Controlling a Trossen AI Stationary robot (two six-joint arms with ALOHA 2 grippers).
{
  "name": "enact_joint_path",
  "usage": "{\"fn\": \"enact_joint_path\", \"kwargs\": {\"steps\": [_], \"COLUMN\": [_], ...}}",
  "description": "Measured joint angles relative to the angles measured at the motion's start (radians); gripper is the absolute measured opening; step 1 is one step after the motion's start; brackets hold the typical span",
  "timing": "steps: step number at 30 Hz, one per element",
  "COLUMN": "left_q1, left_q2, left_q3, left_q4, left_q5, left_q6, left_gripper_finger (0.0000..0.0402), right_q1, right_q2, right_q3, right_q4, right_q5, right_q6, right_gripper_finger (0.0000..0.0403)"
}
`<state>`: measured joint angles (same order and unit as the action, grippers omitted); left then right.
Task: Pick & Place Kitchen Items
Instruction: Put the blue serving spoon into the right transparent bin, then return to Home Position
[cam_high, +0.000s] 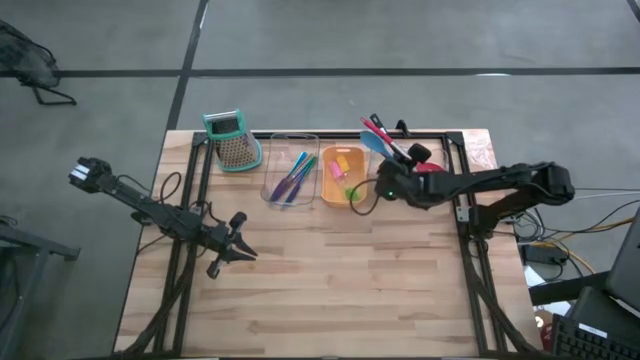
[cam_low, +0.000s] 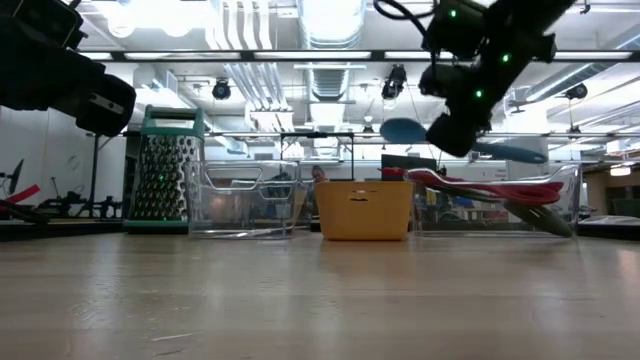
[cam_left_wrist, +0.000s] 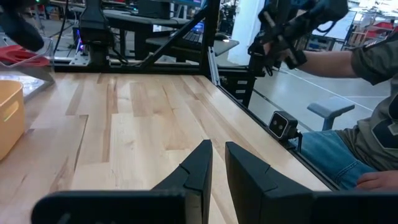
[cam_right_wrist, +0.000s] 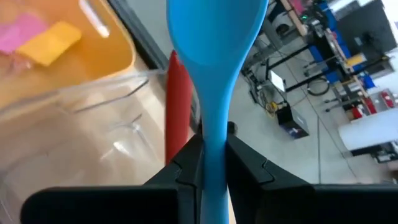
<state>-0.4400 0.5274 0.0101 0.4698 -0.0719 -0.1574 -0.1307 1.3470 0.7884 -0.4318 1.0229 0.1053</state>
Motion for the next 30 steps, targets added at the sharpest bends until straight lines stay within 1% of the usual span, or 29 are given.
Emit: {"fn": "enact_joint_path", "kwargs": {"steps": [2,5,12,19,22,26,30], "left_q1": [0.000,0.000,0.000,0.000,0.000,0.000,0.000], "left_q2": [0.000,0.000,0.000,0.000,0.000,0.000,0.000], "left_q3": [0.000,0.000,0.000,0.000,0.000,0.000,0.000], "left_q4": [0.000,0.000,0.000,0.000,0.000,0.000,0.000], "left_q5": [0.000,0.000,0.000,0.000,0.000,0.000,0.000], "left_q6": [0.000,0.000,0.000,0.000,0.000,0.000,0.000], "left_gripper_finger": [0.0051,0.0051,0.0051,0.0051,0.0051,0.0051,0.0051], "right_q1": [-0.028,-0.062,-0.107,-0.108,-0.106,-0.100,-0.084], "right_q2": [-0.004,-0.004,-0.004,-0.004,-0.004,-0.004,-0.012], "right_q3": [-0.036,-0.077,-0.159,-0.177,-0.175,-0.171,-0.155], "right_q4": [0.060,0.100,0.167,0.170,0.170,0.168,0.155], "right_q5": [-0.034,-0.037,-0.116,-0.116,-0.140,-0.184,-0.186], "right_q6": [-0.053,-0.084,-0.067,0.016,0.046,0.052,0.052], "right_gripper_finger": [0.0046,0.0050,0.0047,0.0083,0.0097,0.0116,0.0139]}}
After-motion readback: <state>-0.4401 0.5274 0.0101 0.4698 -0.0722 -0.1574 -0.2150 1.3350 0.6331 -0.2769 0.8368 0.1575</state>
